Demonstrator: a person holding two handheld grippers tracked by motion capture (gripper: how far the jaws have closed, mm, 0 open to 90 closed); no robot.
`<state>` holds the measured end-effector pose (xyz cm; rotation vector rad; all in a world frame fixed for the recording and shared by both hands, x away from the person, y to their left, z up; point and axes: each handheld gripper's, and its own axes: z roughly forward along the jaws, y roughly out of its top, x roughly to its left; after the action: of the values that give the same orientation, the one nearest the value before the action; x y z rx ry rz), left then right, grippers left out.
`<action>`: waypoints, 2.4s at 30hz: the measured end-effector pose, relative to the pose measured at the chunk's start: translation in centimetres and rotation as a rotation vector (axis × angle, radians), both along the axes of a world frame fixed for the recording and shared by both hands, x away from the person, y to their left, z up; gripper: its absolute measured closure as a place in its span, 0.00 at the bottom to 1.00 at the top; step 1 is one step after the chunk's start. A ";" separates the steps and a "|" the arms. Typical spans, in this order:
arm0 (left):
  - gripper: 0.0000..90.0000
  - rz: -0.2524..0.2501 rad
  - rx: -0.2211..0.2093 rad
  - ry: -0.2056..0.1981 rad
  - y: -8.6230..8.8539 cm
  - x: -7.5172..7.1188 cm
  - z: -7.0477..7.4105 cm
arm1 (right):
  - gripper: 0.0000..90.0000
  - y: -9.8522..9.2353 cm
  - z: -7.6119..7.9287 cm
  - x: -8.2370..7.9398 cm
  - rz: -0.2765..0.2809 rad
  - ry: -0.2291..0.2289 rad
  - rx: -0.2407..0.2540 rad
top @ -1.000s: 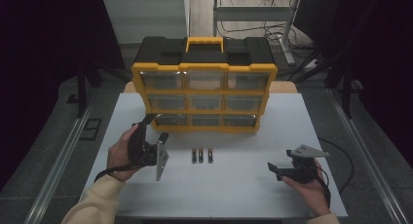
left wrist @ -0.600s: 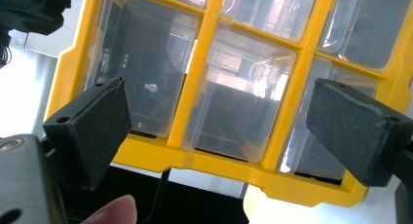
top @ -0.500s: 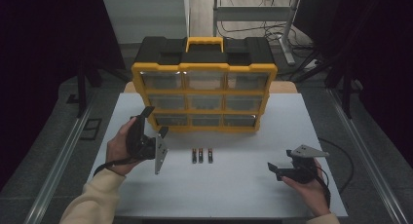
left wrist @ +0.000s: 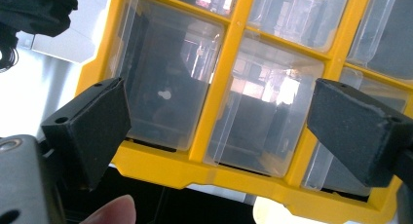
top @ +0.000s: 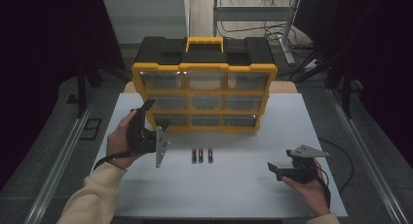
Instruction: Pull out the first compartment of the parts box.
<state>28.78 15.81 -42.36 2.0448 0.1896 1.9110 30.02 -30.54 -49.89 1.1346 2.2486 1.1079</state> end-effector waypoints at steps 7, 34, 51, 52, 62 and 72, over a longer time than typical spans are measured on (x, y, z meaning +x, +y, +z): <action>0.10 0.000 -0.006 -0.010 0.0 0.4 0.7 | 0.11 0.0 0.0 0.0 0.001 0.001 -0.002; 0.11 0.007 0.013 -0.026 -0.3 1.7 2.5 | 0.11 0.0 0.0 0.0 0.000 0.001 -0.004; 0.11 0.018 0.022 -0.029 -0.5 3.1 2.8 | 0.11 0.0 -0.1 0.0 -0.002 0.002 -0.005; 0.11 0.018 0.023 -0.029 -0.5 3.1 2.8 | 0.11 0.0 -0.1 0.0 -0.002 0.002 -0.005; 0.11 0.024 0.035 -0.033 -0.7 3.8 3.3 | 0.11 0.0 -0.1 0.0 -0.002 0.002 -0.005; 0.11 0.036 0.040 -0.035 -0.8 4.5 3.6 | 0.11 0.0 0.0 0.0 -0.002 0.001 -0.003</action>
<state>33.24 15.02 -38.72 2.0456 0.1824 1.9859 30.03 -30.58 -49.92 1.1360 2.2493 1.1028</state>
